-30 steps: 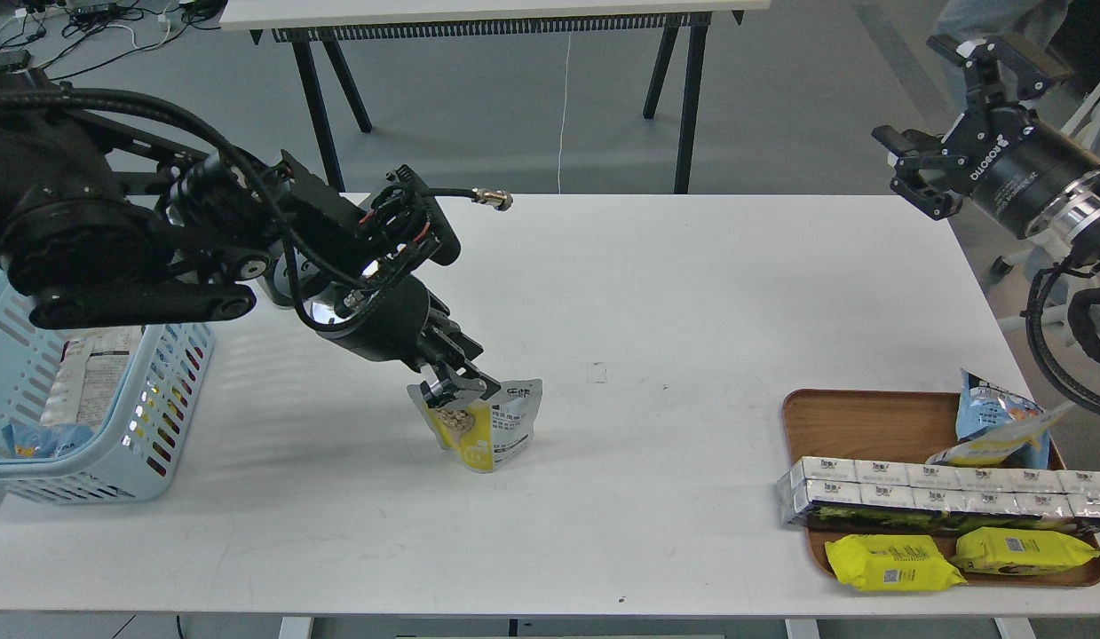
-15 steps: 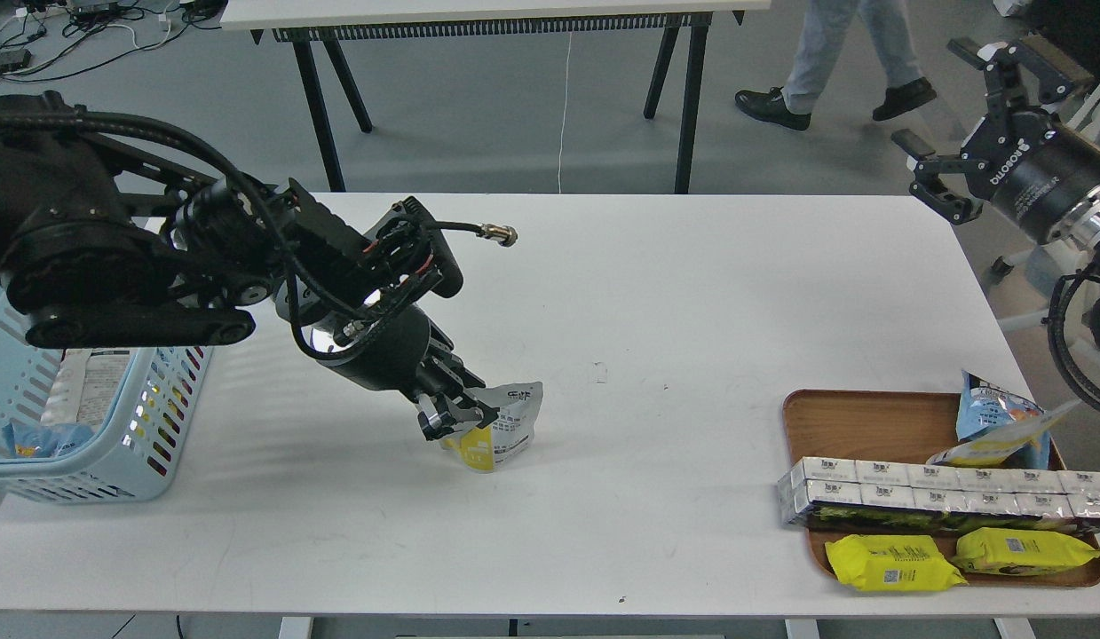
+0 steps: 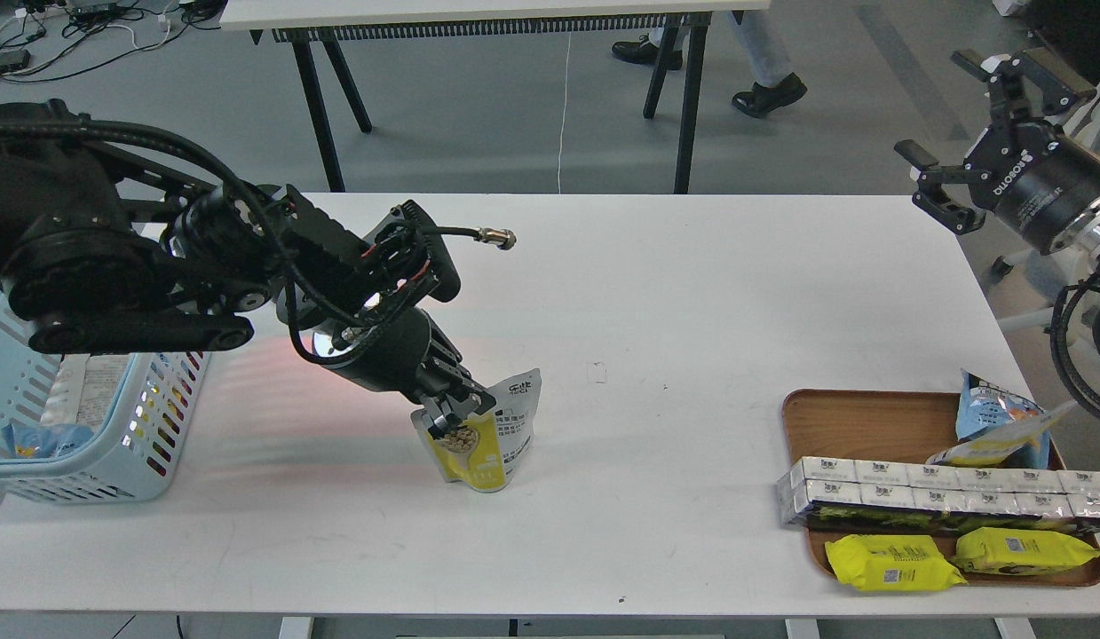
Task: Scan snack and place in basket
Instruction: 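Lift the pouch and pass it over the barcode scanner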
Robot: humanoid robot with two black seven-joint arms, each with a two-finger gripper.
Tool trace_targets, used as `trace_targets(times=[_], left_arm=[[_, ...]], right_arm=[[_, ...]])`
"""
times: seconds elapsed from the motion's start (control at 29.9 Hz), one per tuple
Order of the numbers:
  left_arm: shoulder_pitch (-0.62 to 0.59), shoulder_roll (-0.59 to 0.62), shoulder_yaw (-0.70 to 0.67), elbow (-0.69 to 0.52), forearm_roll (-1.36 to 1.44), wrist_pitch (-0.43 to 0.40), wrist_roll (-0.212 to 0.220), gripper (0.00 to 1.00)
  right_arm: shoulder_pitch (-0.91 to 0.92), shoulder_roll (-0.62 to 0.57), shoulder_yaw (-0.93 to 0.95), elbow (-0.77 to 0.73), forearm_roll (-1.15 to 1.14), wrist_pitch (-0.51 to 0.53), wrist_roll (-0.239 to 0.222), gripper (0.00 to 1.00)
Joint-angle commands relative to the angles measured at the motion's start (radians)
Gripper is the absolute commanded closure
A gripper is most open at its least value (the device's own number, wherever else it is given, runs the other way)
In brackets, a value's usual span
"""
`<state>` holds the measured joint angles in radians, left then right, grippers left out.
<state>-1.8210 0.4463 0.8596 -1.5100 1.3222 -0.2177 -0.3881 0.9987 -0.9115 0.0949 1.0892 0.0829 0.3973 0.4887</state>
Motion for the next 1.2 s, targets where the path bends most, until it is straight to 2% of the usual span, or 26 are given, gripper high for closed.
trace_targets(times=[0.0, 0.33, 0.74, 0.9, 1.17], left_arm=[[0.0, 0.003, -0.001, -0.002, 0.0, 0.003, -0.001, 1.0], [-0.023, 0.071, -0.002, -0.01, 0.002, 0.003, 0.0, 1.0], [-0.174, 0.182, 0.001, -0.05, 0.015, 0.001, 0.0, 1.0], [-0.224, 0.206, 0.004, -0.016, 0.022, 0.003, 0.0, 1.0], [-0.21, 0.207, 0.006, 0.099, 0.061, 0.008, 0.002, 1.0]], right_arm=[[0.0, -0.009, 0.002, 0.0, 0.0, 0.0, 0.0, 0.04], [-0.011, -0.009, 0.0, 0.0, 0.0, 0.002, 0.0, 0.04], [-0.009, -0.018, 0.011, 0.001, 0.0, 0.002, 0.0, 0.04], [-0.009, -0.02, 0.012, 0.011, 0.0, 0.002, 0.0, 0.04], [-0.011, -0.02, 0.015, 0.011, 0.0, 0.002, 0.0, 0.04]])
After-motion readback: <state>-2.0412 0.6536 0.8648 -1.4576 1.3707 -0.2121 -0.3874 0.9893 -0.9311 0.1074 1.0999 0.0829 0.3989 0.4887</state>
